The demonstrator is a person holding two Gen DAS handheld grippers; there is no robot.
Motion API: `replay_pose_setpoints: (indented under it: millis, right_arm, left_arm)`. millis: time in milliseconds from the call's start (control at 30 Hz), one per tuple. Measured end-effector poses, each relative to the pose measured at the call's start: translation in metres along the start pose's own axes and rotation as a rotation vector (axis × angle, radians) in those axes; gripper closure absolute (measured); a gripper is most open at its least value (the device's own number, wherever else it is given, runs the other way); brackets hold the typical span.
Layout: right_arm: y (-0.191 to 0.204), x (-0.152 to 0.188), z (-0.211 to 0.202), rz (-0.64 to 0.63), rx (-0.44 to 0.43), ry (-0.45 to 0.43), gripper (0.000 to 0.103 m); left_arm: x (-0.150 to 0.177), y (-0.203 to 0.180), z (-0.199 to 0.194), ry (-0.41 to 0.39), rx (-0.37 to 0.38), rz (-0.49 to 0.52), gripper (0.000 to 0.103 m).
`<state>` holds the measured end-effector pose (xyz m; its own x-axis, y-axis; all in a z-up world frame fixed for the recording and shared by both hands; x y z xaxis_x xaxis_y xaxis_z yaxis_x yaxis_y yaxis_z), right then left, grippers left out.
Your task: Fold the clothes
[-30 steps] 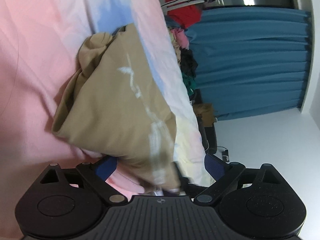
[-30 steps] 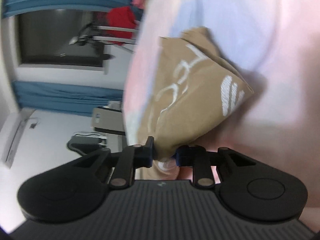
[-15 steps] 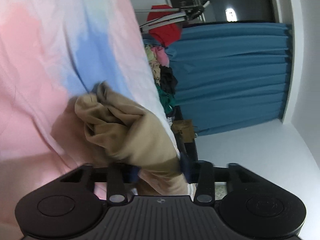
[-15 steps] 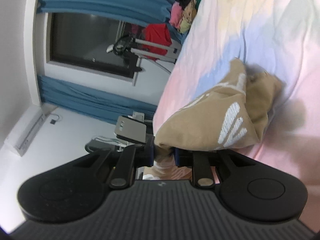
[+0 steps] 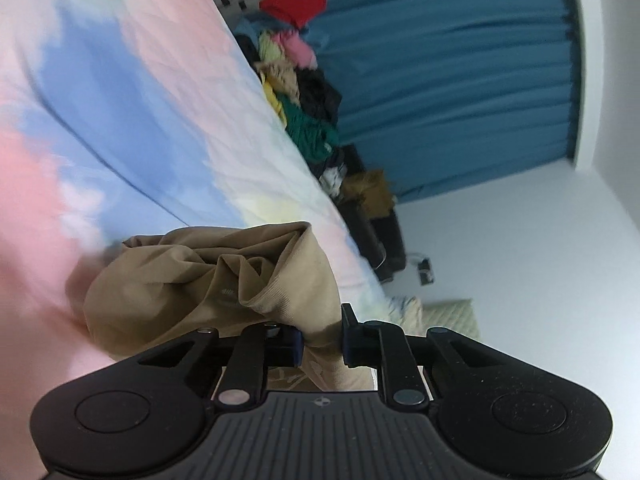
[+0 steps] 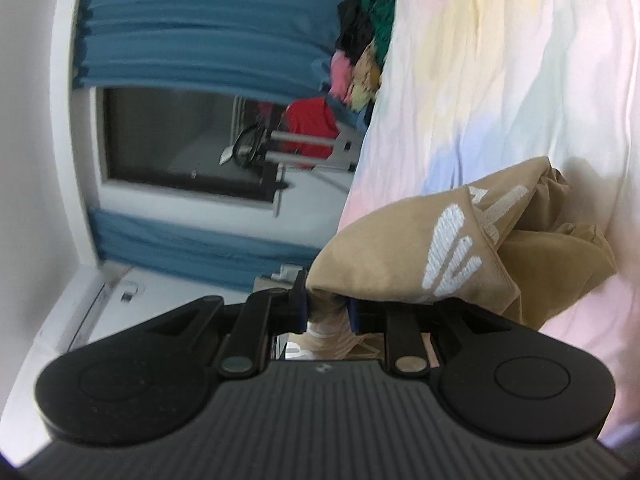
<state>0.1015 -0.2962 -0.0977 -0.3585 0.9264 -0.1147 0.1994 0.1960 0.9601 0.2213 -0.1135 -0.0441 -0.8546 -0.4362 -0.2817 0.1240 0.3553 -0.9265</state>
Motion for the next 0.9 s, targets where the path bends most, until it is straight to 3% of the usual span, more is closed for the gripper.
replay_pose_setpoints:
  millis: [200,367,533,700,833,900]
  right_arm:
    - [0.018,-0.09,0.028,-0.062,0.027,-0.122,0.081]
    - [0.065,-0.179,0.073,-0.323,0.061,-0.191,0.081]
    - [0.088,-0.245,0.098,-0.452,0.085,-0.289,0.081]
    - [0.042,-0.258,0.11,-0.453,0.188,-0.298,0.081]
    - [-0.022,-0.237,0.114,-0.41,0.269,-0.245,0.081]
    - [-0.051,-0.22,0.112,-0.372,0.288,-0.221,0.081]
  left_arm:
    - [-0.024,-0.05,0.106,-0.019,-0.007,0.096,0.088]
    - [-0.046,-0.092,0.192,-0.044,-0.011,0.178,0.09]
    - [-0.065,-0.115,0.277,-0.046,-0.005,0.233,0.089]
    - [-0.049,-0.083,0.321,0.011,-0.056,0.293,0.089]
    - [-0.023,-0.016,0.327,0.11,-0.11,0.26,0.089]
    - [-0.009,0.007,0.325,0.157,-0.143,0.318,0.088]
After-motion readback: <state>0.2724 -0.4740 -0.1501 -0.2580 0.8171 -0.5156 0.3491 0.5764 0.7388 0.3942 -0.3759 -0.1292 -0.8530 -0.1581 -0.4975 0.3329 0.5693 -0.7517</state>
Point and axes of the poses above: each gripper's, at about its wrist camera, not at the fingertips, and z roughly the way its jaws point, y to its left, x to its underside, the point moved 9 cm from there along z, roughly the way its jaws point, and after that the axes turned 6 degrees about x, right-handed, at the moved point
